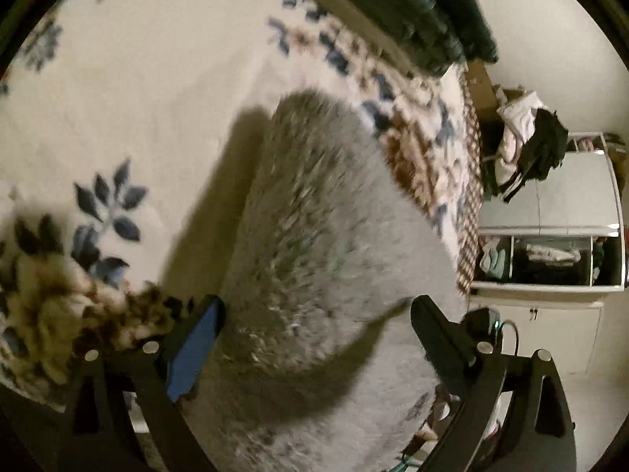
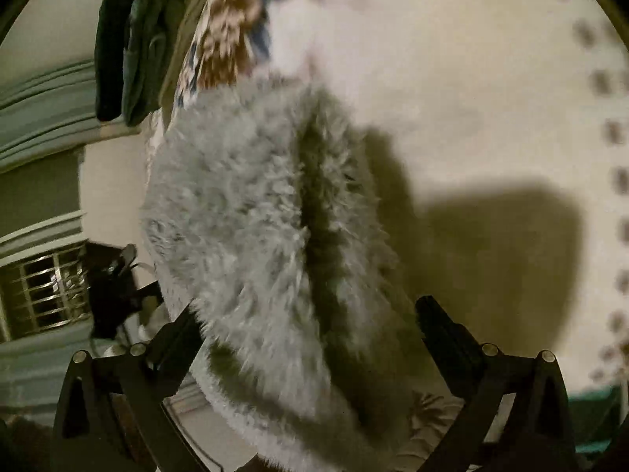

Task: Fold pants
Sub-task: 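Lift the folded blanket with both grippers and carry it onto the jeans stack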

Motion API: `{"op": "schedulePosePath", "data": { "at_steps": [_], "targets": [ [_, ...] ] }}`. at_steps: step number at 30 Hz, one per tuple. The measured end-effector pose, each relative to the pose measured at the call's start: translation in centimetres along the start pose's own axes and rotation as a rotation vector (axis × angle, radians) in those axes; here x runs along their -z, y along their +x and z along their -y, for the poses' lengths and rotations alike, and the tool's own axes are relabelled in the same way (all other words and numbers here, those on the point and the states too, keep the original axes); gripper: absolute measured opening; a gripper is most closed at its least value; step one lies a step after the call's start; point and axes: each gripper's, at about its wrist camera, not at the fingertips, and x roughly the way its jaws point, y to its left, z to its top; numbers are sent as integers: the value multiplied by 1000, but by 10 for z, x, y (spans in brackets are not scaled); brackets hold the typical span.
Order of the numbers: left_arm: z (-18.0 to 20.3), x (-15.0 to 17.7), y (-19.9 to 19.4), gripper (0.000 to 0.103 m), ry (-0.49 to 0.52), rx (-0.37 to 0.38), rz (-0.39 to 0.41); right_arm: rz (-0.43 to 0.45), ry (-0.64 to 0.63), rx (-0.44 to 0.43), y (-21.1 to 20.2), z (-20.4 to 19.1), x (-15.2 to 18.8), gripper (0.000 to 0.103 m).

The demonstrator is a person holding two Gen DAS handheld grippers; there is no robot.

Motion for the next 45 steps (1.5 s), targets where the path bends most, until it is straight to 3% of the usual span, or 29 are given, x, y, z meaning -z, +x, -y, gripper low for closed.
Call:
{"op": "schedulePosePath", "data": {
  "at_steps": [4,6,7,8,9,11,18,22,26,33,37,41,45],
  "targets": [
    [-8,2,22,97,-16,10,-54,-30,-29,-55,22,-5,-11,103],
    [-8,4,20,96,-36,39,-37,-16,-13,-68,25,-7,-14,101],
    [-5,5,17,84,-26,46,-26,1,-18,-67,25,-9,-14,95],
    [1,6,12,62,-2,32,-8,23,-23,-50,23,-12,-13,72],
    [5,7,8,53,11,26,-2,36,-22,-39,23,-16,-13,59],
    [13,10,0,43,19,24,9,64,-36,-21,20,-28,-8,50],
    [65,8,-46,40,39,14,28,105,-73,-3,-2,-89,7,43],
    [110,-13,-95,40,69,22,70,134,-103,-26,-47,-141,7,43],
    [160,-52,-149,40,112,43,133,169,-150,-43,-91,-212,-13,43],
    [221,-178,-209,40,169,93,219,273,-215,-40,-131,-340,-102,43],
    [223,-256,-216,40,185,103,251,308,-217,-45,-131,-390,-178,43],
    [202,-332,-200,40,175,86,253,302,-207,-37,-96,-418,-250,43],
    [169,-381,-172,40,154,38,230,272,-183,5,-57,-432,-317,43]
  ]
}}
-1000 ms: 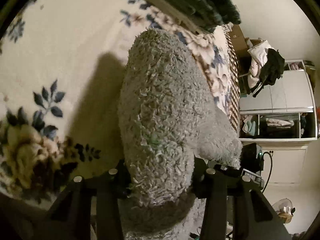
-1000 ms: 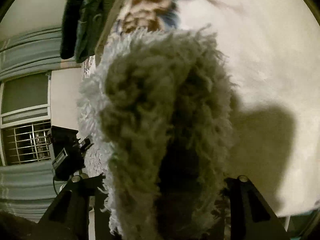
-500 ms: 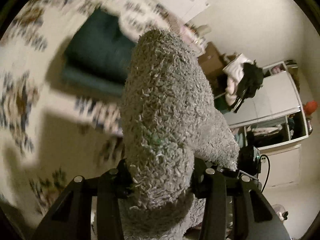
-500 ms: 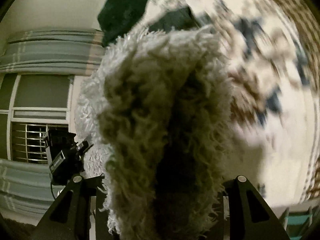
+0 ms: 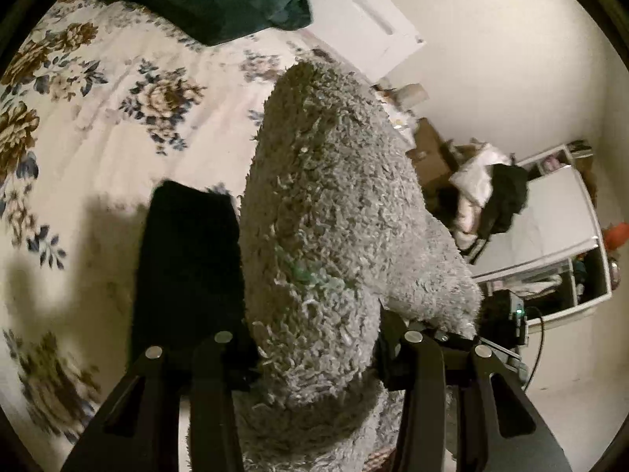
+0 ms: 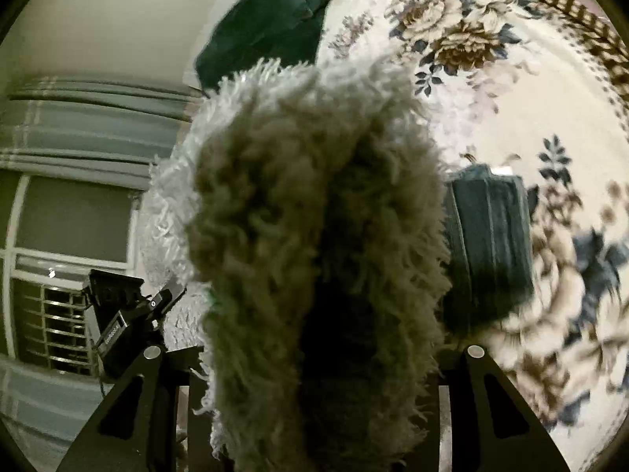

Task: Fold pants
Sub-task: 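Lift the folded blanket with both grippers and carry it onto the jeans stack, then lower the blanket onto the jeans stack and open both grippers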

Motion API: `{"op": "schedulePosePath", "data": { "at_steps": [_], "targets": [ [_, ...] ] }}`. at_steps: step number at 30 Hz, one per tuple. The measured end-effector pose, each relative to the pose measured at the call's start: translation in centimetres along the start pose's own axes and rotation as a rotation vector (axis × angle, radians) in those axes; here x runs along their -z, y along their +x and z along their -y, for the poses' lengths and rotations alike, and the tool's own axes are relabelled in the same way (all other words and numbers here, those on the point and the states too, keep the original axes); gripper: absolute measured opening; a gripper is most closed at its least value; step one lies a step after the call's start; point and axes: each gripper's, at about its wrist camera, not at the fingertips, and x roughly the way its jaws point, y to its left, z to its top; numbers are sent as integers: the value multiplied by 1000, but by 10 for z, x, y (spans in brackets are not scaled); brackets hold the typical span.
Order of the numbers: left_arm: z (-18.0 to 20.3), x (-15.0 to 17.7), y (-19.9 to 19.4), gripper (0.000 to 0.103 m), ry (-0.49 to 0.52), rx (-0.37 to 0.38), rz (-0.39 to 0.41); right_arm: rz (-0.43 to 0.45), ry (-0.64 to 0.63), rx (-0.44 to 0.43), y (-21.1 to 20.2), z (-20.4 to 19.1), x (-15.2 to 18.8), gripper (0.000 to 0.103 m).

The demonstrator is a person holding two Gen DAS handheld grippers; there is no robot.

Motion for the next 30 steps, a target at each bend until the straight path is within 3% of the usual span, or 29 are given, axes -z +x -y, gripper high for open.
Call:
{"op": "schedulePosePath", "data": {
  "at_steps": [4,7,9,11,14,17,20,23,26,30],
  "targets": [
    [-40,-18,33,43,-41,-62,-62,-46,31,54,58,19,-38,46],
    [-57,-19,45,47,-39,-118,-88,-68,58,118,75,33,-50,60],
    [-60,-15,45,51,-39,-137,-85,-75,72,150,72,41,-50,85],
    [-58,-10,41,58,-26,-173,-92,-66,58,191,64,45,-49,95],
    [-50,-6,33,74,-2,-248,-87,-40,48,282,56,53,-52,95],
    [-35,1,22,83,56,-360,-54,-17,-1,406,46,45,-47,99],
    [-11,14,11,85,143,-497,-28,41,-88,562,33,18,-30,99],
    [15,32,-2,85,208,-583,20,123,-185,717,19,-18,-7,100],
    [36,50,-17,85,251,-614,53,220,-264,823,-1,-53,26,103],
    [69,78,-43,85,298,-628,108,297,-310,872,-36,-92,71,103]
  ]
}}
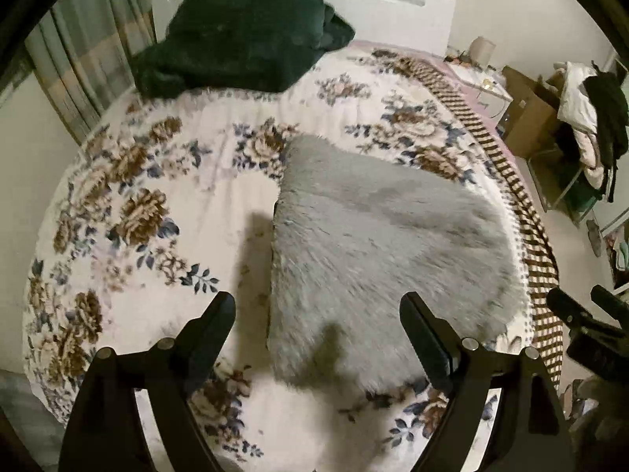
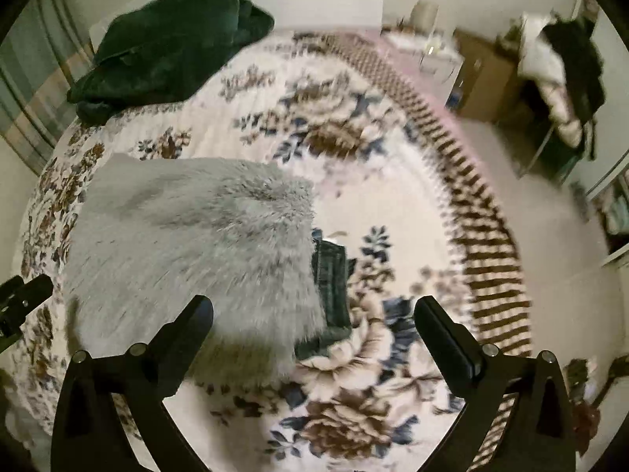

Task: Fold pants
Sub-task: 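Lower the blanket onto the jeans stack and open both grippers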

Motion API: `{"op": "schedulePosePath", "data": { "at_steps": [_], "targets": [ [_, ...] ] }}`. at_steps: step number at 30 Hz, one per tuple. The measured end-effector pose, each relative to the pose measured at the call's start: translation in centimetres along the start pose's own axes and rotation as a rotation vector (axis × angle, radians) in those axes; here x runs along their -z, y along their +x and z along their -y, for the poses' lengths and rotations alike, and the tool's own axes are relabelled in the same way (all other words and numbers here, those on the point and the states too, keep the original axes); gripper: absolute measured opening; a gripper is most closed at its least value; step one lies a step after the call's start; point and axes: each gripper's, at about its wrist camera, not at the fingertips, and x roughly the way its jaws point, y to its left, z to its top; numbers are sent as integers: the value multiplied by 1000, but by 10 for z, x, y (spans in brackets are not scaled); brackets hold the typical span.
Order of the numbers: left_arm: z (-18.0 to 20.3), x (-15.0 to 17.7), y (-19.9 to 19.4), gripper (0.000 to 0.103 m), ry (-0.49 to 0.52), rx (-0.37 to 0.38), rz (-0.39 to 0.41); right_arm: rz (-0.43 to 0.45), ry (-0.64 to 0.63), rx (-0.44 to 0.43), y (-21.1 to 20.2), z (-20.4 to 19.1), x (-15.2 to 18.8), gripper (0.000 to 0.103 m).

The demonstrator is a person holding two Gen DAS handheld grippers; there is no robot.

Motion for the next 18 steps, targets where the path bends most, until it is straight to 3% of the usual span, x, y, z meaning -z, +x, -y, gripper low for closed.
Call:
{"op": "schedulePosePath", "data": {
  "at_steps": [18],
  "targets": [
    [39,86,-227,85,-27,-13,249,271,-22,-39,-297,40,116,103]
  ]
}}
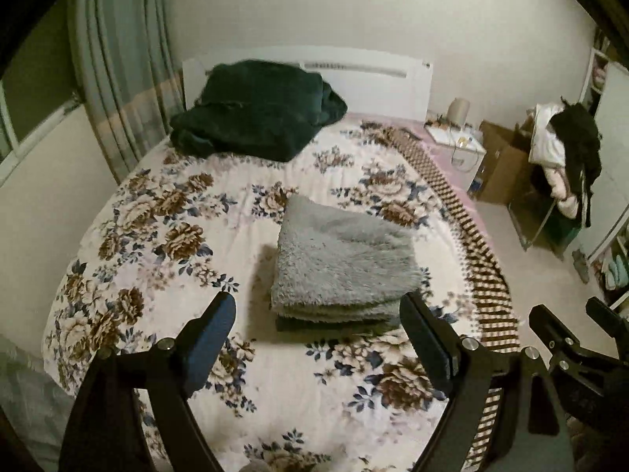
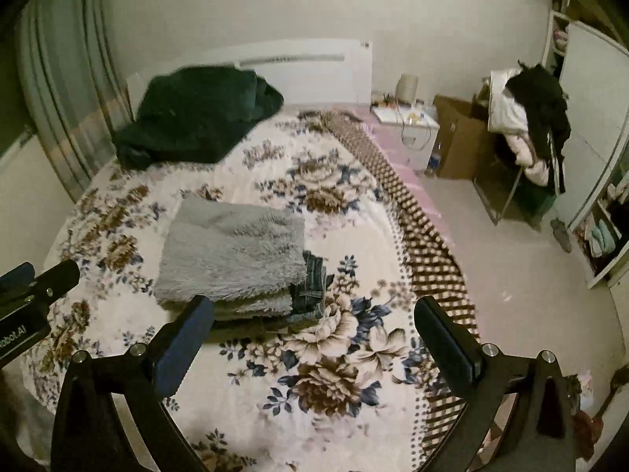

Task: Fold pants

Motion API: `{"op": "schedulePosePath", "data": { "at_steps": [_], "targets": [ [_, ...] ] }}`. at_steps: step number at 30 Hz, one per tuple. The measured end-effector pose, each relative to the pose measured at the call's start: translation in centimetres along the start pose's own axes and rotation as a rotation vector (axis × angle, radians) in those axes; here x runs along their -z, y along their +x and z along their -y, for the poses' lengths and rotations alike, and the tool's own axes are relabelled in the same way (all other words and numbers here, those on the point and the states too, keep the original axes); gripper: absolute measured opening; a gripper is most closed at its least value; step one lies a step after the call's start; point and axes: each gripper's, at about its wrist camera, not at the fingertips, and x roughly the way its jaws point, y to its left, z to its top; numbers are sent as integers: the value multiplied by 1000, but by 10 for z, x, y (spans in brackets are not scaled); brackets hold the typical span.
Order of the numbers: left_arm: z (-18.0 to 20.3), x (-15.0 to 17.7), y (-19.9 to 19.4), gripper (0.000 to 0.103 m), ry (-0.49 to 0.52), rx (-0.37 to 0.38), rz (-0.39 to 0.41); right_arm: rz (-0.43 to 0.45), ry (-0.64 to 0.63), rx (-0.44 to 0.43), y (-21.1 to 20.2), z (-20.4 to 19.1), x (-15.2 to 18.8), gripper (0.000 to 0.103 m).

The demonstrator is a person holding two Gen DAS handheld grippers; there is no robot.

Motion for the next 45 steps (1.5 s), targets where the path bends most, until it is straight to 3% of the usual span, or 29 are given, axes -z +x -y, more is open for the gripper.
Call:
{"op": "schedulePosePath", "data": {
  "at_steps": [8,20,23,26,45],
  "targets": [
    [11,27,-103,85,-22,-43,105,94,-33,-57,-122,10,24,103],
    [5,51,-178,85,-14,-46,180,191,-35,-42,-239,15,43,103],
    [0,55,-186,87,-12,-46,186,193,-29,-40,-252,13,42,103],
    [-7,57,-190,102,-25,-41,194,200,-28,-28,-259,10,42,103],
    [-15,67,-188,103,-7,-76,173,176,-29,-31,-257,1,41,103]
  ]
}}
